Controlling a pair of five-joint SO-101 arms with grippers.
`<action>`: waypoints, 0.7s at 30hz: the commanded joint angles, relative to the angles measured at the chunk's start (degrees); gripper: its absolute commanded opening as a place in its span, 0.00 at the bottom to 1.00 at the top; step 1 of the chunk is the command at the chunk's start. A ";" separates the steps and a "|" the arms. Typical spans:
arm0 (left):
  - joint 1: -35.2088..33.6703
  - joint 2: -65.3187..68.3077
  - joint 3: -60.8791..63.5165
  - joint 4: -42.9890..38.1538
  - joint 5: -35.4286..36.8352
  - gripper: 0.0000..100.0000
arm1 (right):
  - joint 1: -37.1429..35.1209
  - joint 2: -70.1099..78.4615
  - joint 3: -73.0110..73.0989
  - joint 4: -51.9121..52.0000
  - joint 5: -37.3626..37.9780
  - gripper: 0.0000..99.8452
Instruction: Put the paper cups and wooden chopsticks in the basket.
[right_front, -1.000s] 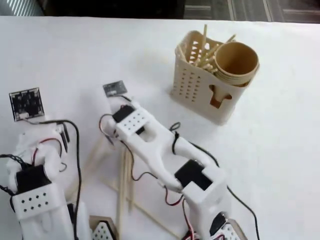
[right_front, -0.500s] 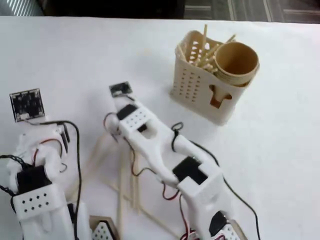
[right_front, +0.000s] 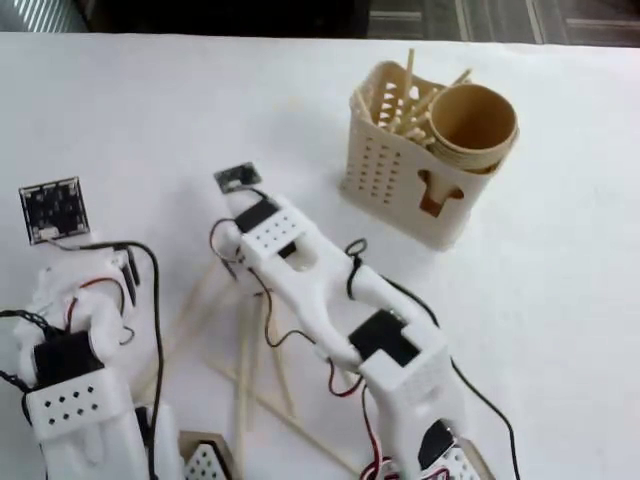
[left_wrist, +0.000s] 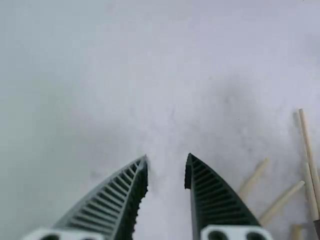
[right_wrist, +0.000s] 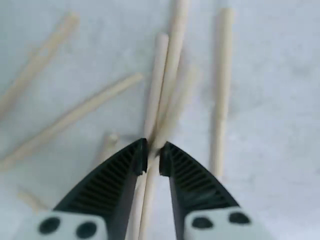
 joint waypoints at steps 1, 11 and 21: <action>-0.04 -1.01 -0.26 -1.23 0.26 0.14 | 0.31 -5.32 -0.97 0.57 0.79 0.02; -0.04 -1.01 -0.26 -1.14 0.26 0.14 | 0.13 -5.67 -0.97 3.38 3.52 0.04; -0.04 -1.01 -0.26 -1.14 0.26 0.14 | 0.04 4.44 -1.32 1.01 3.43 0.17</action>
